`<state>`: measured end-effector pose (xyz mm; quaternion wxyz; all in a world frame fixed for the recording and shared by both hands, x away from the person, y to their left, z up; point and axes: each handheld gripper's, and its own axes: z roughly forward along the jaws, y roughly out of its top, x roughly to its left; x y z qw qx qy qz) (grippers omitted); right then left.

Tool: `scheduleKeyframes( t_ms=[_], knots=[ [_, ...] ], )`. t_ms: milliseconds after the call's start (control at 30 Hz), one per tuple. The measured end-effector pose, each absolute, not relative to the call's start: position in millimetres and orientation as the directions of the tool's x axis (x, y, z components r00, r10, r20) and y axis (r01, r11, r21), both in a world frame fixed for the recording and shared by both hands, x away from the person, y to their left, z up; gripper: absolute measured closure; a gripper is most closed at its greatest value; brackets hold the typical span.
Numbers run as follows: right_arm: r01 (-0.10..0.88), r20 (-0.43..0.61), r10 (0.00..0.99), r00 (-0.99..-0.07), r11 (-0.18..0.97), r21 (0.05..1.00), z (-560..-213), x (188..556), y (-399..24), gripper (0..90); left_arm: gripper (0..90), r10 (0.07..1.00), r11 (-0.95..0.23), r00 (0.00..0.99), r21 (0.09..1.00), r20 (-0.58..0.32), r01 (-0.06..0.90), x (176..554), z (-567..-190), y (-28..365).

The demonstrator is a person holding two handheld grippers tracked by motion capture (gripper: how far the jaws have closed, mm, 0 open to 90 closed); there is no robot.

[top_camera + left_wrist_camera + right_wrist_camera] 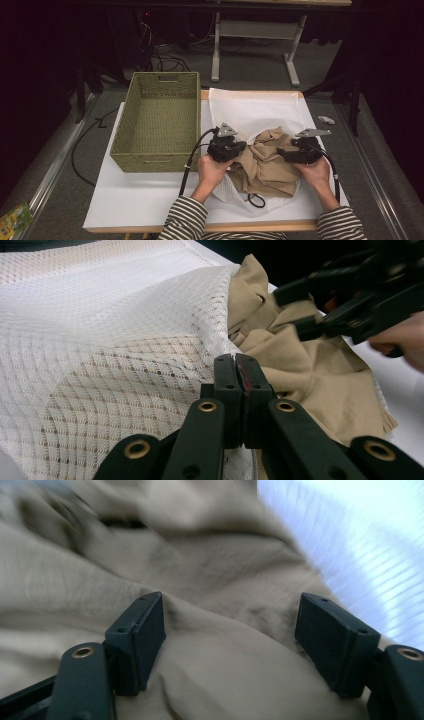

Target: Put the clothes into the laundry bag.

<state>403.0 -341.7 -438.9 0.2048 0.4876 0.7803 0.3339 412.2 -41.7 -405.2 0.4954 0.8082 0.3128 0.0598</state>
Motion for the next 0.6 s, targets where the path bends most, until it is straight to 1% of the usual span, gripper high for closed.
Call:
scheduleKeyframes(
  t_ms=[100, 167, 233, 267, 367, 400, 467, 533, 600],
  knots=[
    [0.662, 0.04, 0.898, -0.438, 0.293, 0.69, -456.4, 412.1, -342.1, 27.5, 88.8, 0.565, -0.313, 0.796, 0.836, -0.218, 0.451, 412.8, -405.8, -41.9],
    [0.673, 0.052, 0.895, -0.443, 0.294, 0.679, -461.3, 414.5, -341.6, 29.0, 88.8, 0.565, -0.31, 0.794, 0.836, -0.222, 0.454, 413.2, -406.3, -42.7],
    [0.677, 0.056, 0.888, -0.456, 0.305, 0.67, -463.4, 415.8, -341.2, 36.4, 88.8, 0.564, -0.317, 0.797, 0.834, -0.217, 0.451, 413.8, -406.5, -43.1],
    [0.68, 0.061, 0.884, -0.464, 0.312, 0.663, -463.6, 415.7, -340.9, 43.0, 88.8, 0.563, -0.317, 0.797, 0.834, -0.218, 0.452, 414.1, -406.7, -43.8],
    [0.649, 0.021, 0.861, -0.509, 0.368, 0.666, -460.5, 411.4, -337.7, 71.2, 88.8, 0.562, -0.313, 0.798, 0.836, -0.219, 0.45, 414.3, -406.6, -45.3],
    [0.641, 0.012, 0.857, -0.515, 0.376, 0.669, -459.2, 409.4, -337.2, 76.8, 88.8, 0.561, -0.311, 0.798, 0.837, -0.22, 0.45, 414.2, -406.3, -45.4],
    [0.62, 0.028, 0.85, -0.525, 0.36, 0.697, -456.3, 406.0, -339.8, 81.4, 88.8, 0.562, -0.313, 0.798, 0.837, -0.217, 0.449, 414.4, -405.3, -45.0],
    [0.589, 0.042, 0.842, -0.537, 0.339, 0.733, -450.6, 399.6, -342.7, 82.8, 88.8, 0.565, -0.316, 0.798, 0.838, -0.212, 0.446, 414.6, -403.9, -43.8],
    [0.54, 0.031, 0.827, -0.561, 0.337, 0.771, -442.0, 390.6, -342.6, 83.3, 88.8, 0.569, -0.311, 0.795, 0.84, -0.211, 0.445, 415.2, -402.5, -42.6]
  ],
)
